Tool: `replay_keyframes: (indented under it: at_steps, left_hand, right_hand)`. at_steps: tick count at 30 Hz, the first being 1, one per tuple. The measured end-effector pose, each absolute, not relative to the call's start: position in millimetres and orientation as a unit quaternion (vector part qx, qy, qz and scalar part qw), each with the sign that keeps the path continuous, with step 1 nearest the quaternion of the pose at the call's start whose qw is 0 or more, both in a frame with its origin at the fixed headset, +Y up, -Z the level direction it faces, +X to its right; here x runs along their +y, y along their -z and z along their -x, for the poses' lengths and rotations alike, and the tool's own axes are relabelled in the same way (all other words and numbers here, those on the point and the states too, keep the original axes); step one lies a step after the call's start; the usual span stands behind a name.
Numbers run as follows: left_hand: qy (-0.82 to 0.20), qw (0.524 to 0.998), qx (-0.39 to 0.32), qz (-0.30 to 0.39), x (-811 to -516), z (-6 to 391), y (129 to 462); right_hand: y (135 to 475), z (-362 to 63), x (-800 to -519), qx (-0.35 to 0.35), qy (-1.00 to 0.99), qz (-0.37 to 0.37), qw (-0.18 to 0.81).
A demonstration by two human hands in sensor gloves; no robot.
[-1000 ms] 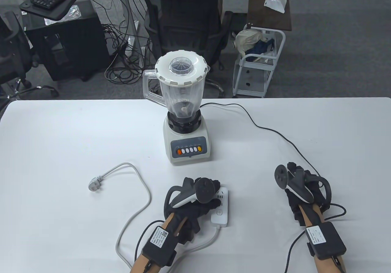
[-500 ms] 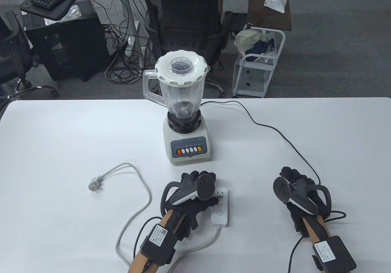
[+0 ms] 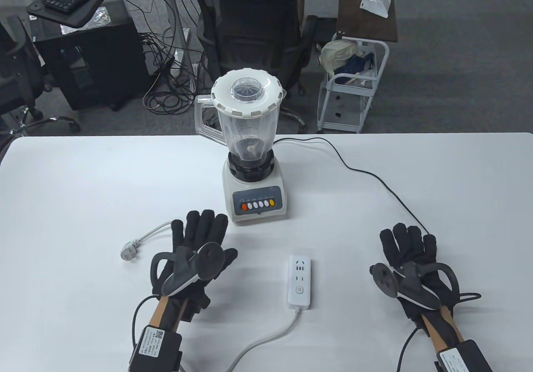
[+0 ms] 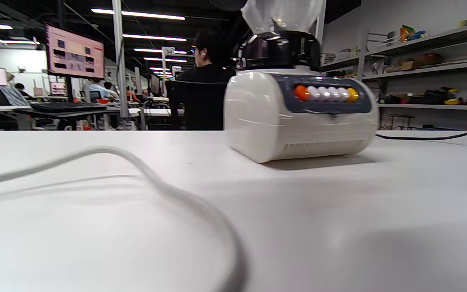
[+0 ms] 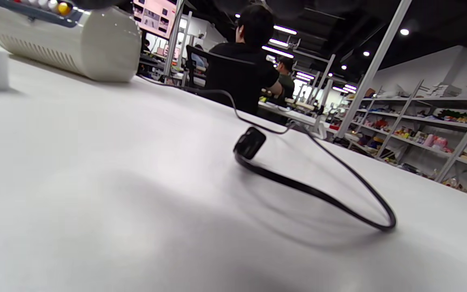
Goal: Unplug the blender
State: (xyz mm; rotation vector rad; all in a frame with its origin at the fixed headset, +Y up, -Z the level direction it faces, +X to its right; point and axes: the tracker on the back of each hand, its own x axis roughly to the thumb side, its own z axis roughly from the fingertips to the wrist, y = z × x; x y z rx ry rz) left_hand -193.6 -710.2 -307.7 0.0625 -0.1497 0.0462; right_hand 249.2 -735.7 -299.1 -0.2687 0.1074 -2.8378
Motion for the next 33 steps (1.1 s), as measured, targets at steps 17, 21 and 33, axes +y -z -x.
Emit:
replay_keyframes:
  at_steps: [17, 21, 33]
  left_hand:
    - [0.041, 0.999, -0.020, -0.030, -724.8, 243.6, 290.1]
    - [0.046, 0.998, -0.020, -0.027, -726.1, 242.8, 289.9]
    - [0.047, 0.998, -0.013, -0.031, -724.3, 246.4, 289.4]
  right_hand:
    - [295.3, -251.2, -739.7, 0.034, 0.982, 0.096, 0.156]
    - [294.9, -252.1, -740.0, 0.030, 0.983, 0.095, 0.155]
    - [292.4, -248.5, -744.1, 0.016, 0.981, 0.102, 0.166]
